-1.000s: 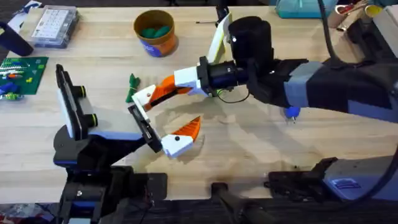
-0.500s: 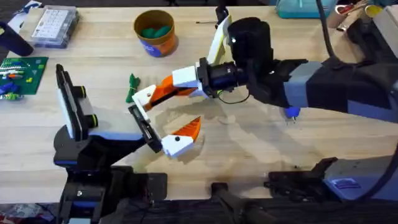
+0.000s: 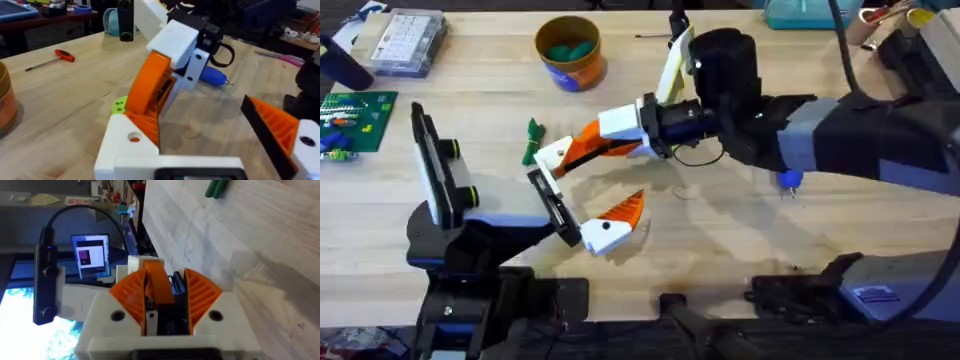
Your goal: Pick up the gripper from the table and insert it into the empty holder that is missing its gripper. Then pick up a screw, insert it into the mounting hole, and use the screwdriver to tighten it. Finally, clean up the table by picking up the vegetable and placing it into the bucket.
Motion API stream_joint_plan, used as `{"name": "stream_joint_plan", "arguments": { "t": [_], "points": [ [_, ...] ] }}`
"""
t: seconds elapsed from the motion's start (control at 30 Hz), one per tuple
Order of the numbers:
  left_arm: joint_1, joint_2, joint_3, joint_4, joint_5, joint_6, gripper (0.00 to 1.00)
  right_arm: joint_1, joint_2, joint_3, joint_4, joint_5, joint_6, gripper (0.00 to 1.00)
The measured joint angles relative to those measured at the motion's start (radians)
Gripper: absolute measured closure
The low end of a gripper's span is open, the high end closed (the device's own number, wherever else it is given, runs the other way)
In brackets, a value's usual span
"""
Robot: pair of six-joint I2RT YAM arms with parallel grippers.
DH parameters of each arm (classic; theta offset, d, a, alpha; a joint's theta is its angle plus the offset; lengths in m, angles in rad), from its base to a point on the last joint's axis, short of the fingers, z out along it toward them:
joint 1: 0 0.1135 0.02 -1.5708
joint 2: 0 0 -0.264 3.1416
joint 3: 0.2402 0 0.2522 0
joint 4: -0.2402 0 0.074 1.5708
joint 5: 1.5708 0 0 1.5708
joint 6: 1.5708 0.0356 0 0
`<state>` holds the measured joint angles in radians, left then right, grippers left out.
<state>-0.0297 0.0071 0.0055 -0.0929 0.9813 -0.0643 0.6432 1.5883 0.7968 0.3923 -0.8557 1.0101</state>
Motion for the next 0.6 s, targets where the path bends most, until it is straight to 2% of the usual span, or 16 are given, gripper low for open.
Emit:
{"name": "stream_joint_plan", "arguments": {
  "t": [0.13, 0.5, 0.6],
  "points": [
    [-0.004, 0.000, 0.000, 0.000, 0.005, 0.004, 0.012, -0.011, 0.003, -0.003, -0.003, -0.012, 0.000, 0.556],
    [-0.018, -0.002, 0.001, -0.005, 0.047, 0.027, 0.012, -0.037, 0.017, -0.007, -0.010, -0.004, 0.005, 0.280],
    [-0.020, -0.002, 0.001, -0.006, 0.059, 0.033, 0.012, -0.054, 0.019, -0.009, -0.012, 0.000, 0.007, 0.099]
  ]
}}
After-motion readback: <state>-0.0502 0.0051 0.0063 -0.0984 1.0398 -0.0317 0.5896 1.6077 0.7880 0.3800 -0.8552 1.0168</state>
